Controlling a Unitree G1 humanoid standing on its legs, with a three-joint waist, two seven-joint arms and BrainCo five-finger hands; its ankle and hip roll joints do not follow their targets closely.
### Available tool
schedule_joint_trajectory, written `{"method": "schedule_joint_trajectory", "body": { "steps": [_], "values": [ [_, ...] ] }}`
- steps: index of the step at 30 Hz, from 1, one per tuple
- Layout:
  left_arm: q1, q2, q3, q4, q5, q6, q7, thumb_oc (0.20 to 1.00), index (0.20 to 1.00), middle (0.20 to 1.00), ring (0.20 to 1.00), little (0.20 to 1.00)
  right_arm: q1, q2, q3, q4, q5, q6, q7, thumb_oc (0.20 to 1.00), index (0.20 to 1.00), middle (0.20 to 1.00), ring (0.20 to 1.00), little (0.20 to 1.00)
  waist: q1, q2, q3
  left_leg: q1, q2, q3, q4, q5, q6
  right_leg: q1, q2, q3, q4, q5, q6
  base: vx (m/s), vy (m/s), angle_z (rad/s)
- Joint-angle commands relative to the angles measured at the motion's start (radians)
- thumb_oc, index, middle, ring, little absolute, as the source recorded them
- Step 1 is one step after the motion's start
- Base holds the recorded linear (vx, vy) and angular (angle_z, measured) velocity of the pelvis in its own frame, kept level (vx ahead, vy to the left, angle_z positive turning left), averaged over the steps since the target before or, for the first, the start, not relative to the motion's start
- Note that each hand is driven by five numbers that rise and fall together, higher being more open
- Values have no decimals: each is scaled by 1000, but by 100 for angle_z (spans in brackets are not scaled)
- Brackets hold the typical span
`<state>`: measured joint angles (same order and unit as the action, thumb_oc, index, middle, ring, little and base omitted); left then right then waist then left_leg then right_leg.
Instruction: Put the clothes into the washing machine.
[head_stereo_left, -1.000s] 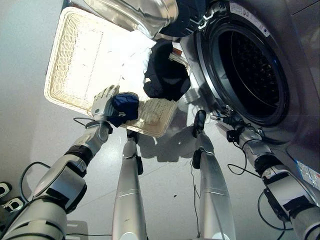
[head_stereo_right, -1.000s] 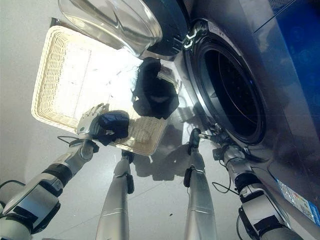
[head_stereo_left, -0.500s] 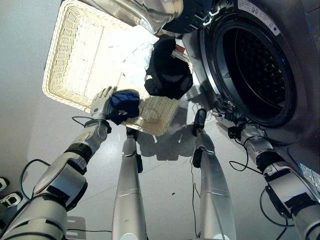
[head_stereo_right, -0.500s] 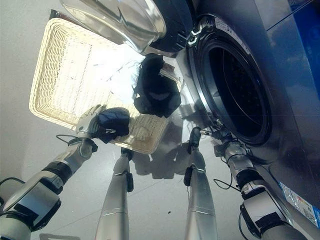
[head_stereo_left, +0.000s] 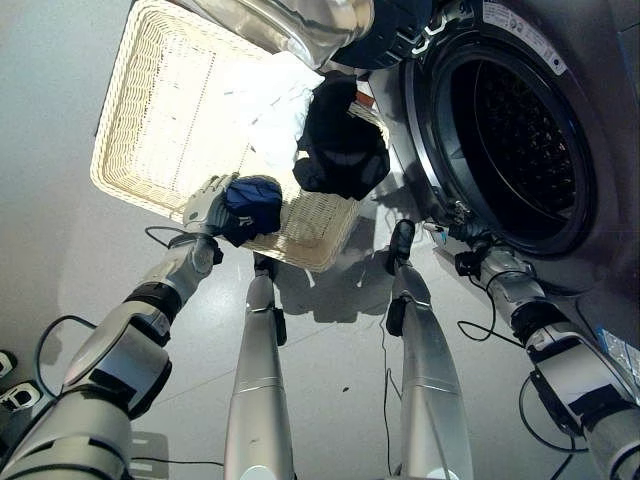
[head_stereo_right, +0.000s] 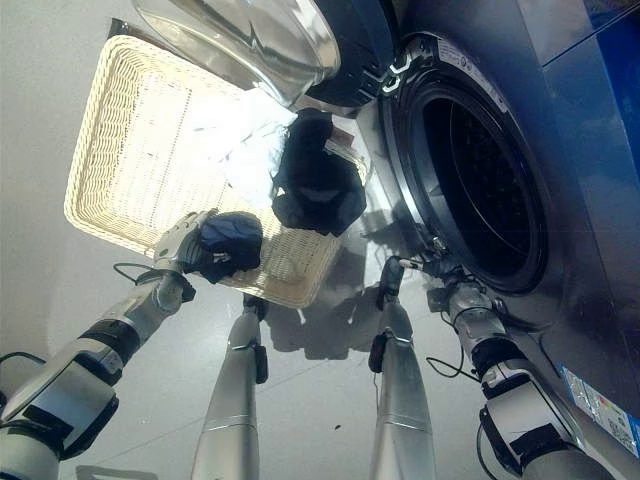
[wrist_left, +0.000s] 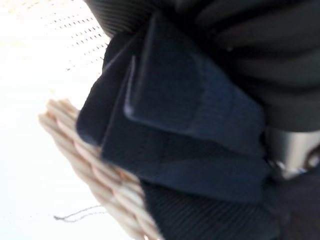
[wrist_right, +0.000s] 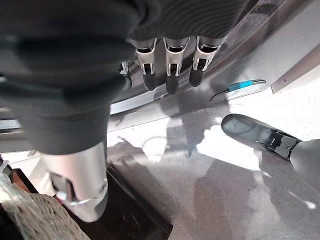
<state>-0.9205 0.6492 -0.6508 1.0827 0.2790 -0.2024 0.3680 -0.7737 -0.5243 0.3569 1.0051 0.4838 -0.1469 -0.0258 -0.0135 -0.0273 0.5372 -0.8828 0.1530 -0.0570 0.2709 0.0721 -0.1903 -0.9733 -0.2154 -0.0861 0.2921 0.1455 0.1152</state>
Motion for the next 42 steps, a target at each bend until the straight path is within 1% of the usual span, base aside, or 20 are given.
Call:
{"method": "schedule_joint_trajectory", "body": {
  "steps": [1,5,12,16,17,19,20,22,23,24,26,27,29,31,32,34,36,39,41,42],
  "values": [
    [20,-55,-54,26,-10,-20,-116,200,200,200,200,200,26,-31,16,-34,33,-25,-5,1000,1000,1000,1000,1000,-9,-6,-17,-37,-75,-31,52,-1,84,-32,35,32,50,38,70,0,0,0],
    [5,-56,-67,30,-23,-24,-131,200,200,200,200,200,15,-31,22,-37,40,-26,-10,1000,1000,1000,1000,1000,-11,-5,-17,-37,-76,-31,51,0,84,-32,36,33,49,39,71,0,0,0],
    [11,-53,-62,15,-49,-23,-119,200,200,200,200,200,8,-30,25,-58,71,-45,-6,1000,1000,1000,1000,1000,-6,-4,-17,-40,-78,-33,47,3,83,-34,37,29,49,37,71,0,0,0],
    [23,-52,-26,-6,-155,-40,-68,200,200,200,200,200,13,-24,27,-101,131,-55,-1,1000,1000,1000,1000,1000,-3,-4,-17,-42,-76,-36,44,6,82,-38,37,28,52,35,71,0,0,0],
    [34,-52,12,-25,-238,-72,-25,200,200,200,200,200,16,-21,22,-124,162,-63,9,1000,1000,1000,1000,1000,-1,-4,-17,-41,-75,-37,39,7,81,-37,37,27,51,33,70,0,0,0],
    [59,-56,98,-84,-320,-121,40,200,200,200,200,200,37,-13,8,-187,207,-71,8,1000,1000,1000,1000,1000,2,-6,-17,-41,-74,-39,38,8,79,-38,37,26,56,30,69,-1,-16,0],
    [62,-56,109,-93,-331,-128,48,200,200,200,200,200,40,-11,6,-197,213,-73,6,1000,1000,1000,1000,1000,2,-7,-17,-41,-74,-40,38,8,79,-38,36,26,56,29,69,0,0,0],
    [101,-62,193,-183,-397,-212,134,200,200,200,200,200,77,7,-17,-289,260,-96,-2,1000,1000,1000,1000,1000,8,-8,-17,-40,-77,-46,36,6,77,-36,35,24,56,25,69,-4,-16,0],
    [110,-66,208,-205,-398,-227,149,200,200,200,200,200,85,12,-20,-312,264,-97,-8,1000,1000,1000,1000,1000,9,-9,-17,-40,-77,-48,36,6,76,-36,34,24,56,25,68,-10,-33,0],
    [128,-74,234,-248,-395,-264,184,200,200,200,200,200,100,23,-25,-360,281,-103,-17,1000,1000,1000,1000,1000,11,-11,-17,-42,-79,-51,35,5,76,-37,33,21,55,24,68,-15,-31,-1],
    [168,-94,262,-349,-377,-302,234,200,200,200,200,200,131,40,-38,-463,291,-98,-30,1000,1000,1000,1000,1000,17,-13,-17,-41,-84,-57,31,4,76,-34,31,16,51,24,69,-20,-45,0],
    [190,-107,270,-403,-337,-333,271,200,200,200,200,200,150,52,-48,-519,304,-100,-24,1000,1000,1000,1000,1000,21,-15,-17,-42,-86,-61,27,4,77,-34,29,12,49,25,70,-14,-47,0],
    [214,-120,278,-484,-259,-359,301,200,200,200,200,200,174,75,-66,-601,317,-91,-7,1000,1000,1000,1000,1000,27,-17,-17,-41,-87,-67,27,2,79,-32,26,7,53,24,72,-7,-56,0],
    [222,-121,274,-599,-186,-345,314,200,200,200,200,200,194,100,-74,-699,323,-69,4,1000,1000,1000,1000,1000,32,-24,-17,-41,-86,-72,24,2,81,-31,20,0,55,24,75,4,-63,0],
    [223,-120,272,-624,-162,-356,319,200,200,200,200,200,200,107,-76,-721,326,-64,18,1000,1000,1000,1000,1000,32,-26,-17,-41,-86,-73,24,2,83,-31,19,-1,57,25,76,15,-46,2],
    [221,-117,276,-692,-120,-355,306,200,200,200,200,200,206,114,-76,-772,338,-34,43,1000,1000,1000,1000,1000,34,-30,-17,-37,-86,-76,22,0,84,-27,15,-4,56,24,79,16,-33,5],
    [211,-107,258,-767,-64,-342,300,200,200,200,200,200,216,128,-65,-825,345,0,74,1000,1000,1000,1000,1000,35,-32,-17,-38,-87,-78,23,1,86,-27,11,-8,56,26,80,16,-23,6],
    [202,-104,246,-817,-21,-343,286,200,200,200,200,200,224,135,-54,-869,360,22,100,1000,1000,1000,1000,1000,36,-34,-17,-37,-90,-81,24,1,89,-27,6,-11,57,30,82,15,-24,1],
    [184,-88,226,-866,67,-321,298,200,200,200,200,200,230,141,-40,-914,380,51,136,1000,1000,1000,1000,1000,35,-39,-17,-35,-94,-83,25,0,90,-23,3,-14,53,34,85,17,-41,1],
    [181,-86,221,-871,85,-319,301,200,200,200,200,200,231,142,-36,-922,388,54,145,1000,1000,1000,1000,1000,35,-40,-17,-36,-94,-83,27,0,90,-24,2,-15,53,35,86,15,-33,1]
  ]
}}
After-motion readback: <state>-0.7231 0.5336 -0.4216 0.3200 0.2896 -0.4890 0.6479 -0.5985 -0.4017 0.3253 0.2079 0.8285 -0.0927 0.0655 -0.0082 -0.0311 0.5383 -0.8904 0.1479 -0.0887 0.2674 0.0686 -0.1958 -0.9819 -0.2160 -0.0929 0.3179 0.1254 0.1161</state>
